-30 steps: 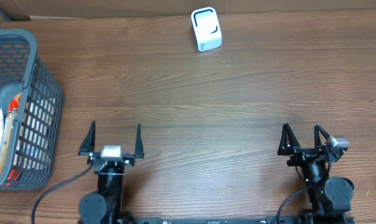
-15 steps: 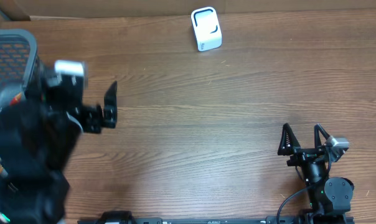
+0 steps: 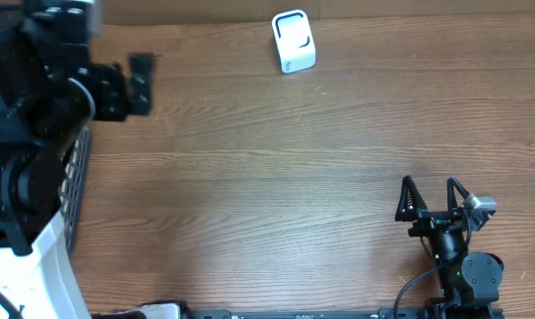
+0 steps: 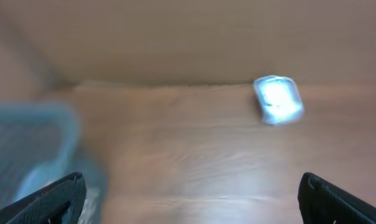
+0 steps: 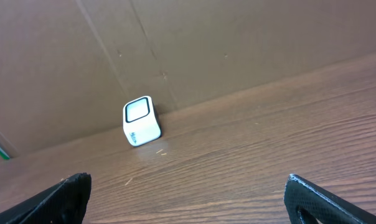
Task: Scan the item barcode
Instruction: 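Swing the left gripper over the basket and reach down into it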
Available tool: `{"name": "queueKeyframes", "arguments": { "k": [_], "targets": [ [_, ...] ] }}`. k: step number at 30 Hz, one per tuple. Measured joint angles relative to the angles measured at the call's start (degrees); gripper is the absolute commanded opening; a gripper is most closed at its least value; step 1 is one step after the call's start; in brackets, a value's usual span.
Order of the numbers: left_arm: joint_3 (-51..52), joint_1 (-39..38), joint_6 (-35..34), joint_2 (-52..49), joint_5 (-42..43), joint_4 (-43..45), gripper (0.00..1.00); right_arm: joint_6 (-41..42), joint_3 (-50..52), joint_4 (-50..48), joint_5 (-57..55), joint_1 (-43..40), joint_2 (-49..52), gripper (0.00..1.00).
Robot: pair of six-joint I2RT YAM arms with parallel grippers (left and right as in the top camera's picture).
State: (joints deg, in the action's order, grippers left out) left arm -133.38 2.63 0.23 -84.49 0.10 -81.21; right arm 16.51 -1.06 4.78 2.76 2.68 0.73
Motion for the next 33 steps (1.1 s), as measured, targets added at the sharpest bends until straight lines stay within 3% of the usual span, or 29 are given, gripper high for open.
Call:
{"name": "queueKeyframes", "arguments": {
  "k": [2, 6, 10, 14, 22, 33],
  "targets": [
    [0.00, 3.63, -6.84, -0.17, -9.20, -1.22, 1.00, -0.02, 0.00, 0.00, -0.02, 0.00, 0.00, 1.00],
    [-0.17, 11.50, -15.30, -0.17, -19.56, -3.58, 1.00, -0.02, 0.00, -0.02, -0.02, -0.02, 0.00, 1.00],
    [-0.13, 21.53, -24.81, -0.17, -25.68, -6.95, 1.00, -0.02, 0.00, -0.02, -0.02, -0.02, 0.00, 1.00],
    [0.70, 28.81, -29.59, -0.20, -28.46, -6.03, 1.00, 0.00, 0.00, 0.00, -0.02, -0.02, 0.00, 1.00],
    [1.75, 35.08, -22.75, -6.67, -27.65, -4.31, 1.00, -0.02, 0.00, 0.00, -0.02, 0.00, 0.00, 1.00],
    [4.96, 44.19, -13.00, -21.75, -11.96, -4.07, 0.96, 0.00, 0.00, 0.00, -0.02, 0.00, 0.00, 1.00]
  ]
}}
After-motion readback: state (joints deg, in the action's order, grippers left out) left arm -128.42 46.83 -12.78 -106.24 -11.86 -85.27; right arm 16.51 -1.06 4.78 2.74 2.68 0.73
